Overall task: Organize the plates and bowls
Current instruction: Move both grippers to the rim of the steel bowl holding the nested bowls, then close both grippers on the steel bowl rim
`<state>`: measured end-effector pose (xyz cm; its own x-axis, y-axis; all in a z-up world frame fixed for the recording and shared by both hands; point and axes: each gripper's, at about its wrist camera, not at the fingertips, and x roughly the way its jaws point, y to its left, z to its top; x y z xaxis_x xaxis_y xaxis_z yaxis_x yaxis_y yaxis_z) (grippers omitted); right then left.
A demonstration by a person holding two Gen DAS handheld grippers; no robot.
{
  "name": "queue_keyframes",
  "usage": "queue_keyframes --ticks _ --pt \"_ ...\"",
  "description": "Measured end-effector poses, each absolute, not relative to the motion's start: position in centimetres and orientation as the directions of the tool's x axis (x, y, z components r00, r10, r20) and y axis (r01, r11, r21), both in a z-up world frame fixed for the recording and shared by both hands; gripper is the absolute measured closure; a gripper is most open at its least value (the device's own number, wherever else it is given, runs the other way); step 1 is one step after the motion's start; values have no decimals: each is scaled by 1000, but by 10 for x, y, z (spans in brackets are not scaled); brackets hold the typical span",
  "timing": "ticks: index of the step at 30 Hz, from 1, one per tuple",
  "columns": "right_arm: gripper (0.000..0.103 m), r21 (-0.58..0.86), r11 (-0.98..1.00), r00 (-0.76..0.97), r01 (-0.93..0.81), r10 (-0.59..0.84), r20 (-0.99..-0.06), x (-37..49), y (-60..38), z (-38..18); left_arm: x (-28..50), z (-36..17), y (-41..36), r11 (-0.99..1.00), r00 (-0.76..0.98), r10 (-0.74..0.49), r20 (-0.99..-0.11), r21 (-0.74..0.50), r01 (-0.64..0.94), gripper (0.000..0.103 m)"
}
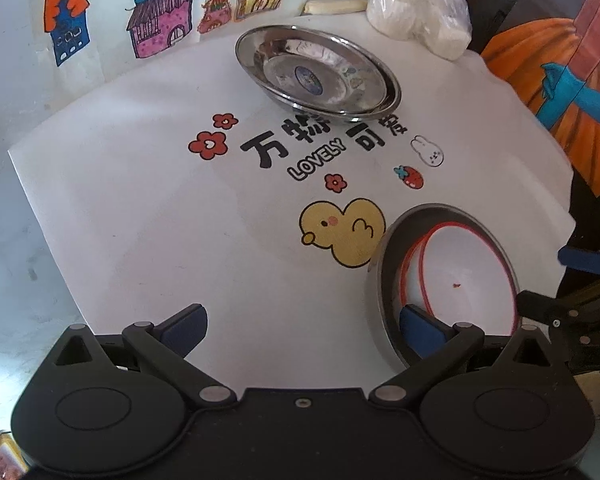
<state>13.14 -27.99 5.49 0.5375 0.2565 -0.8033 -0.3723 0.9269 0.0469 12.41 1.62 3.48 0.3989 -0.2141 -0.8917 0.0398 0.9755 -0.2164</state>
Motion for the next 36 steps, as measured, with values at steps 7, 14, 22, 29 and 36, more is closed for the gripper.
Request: queue_keyframes --ticks 7,14,22,29,36 --pt "0 18 919 521 -394 239 -820 138 -274 49 129 25 16 977 367 -208 -907 -213 28 1" --pt "0 -12 916 534 -402 224 -815 140 -270 46 132 21 12 982 365 -183 -913 -184 32 1" --pt "9 -59 892 546 -449 222 -808 138 -263 47 133 21 13 982 368 -187 -911 -187 37 1" --pt "27 70 888 417 -454 281 -864 152 -265 51 136 24 11 982 353 -188 -916 -184 45 7" --pt "29 238 901 288 -363 351 -891 166 -277 42 138 29 10 979 353 -200 -914 -196 47 19"
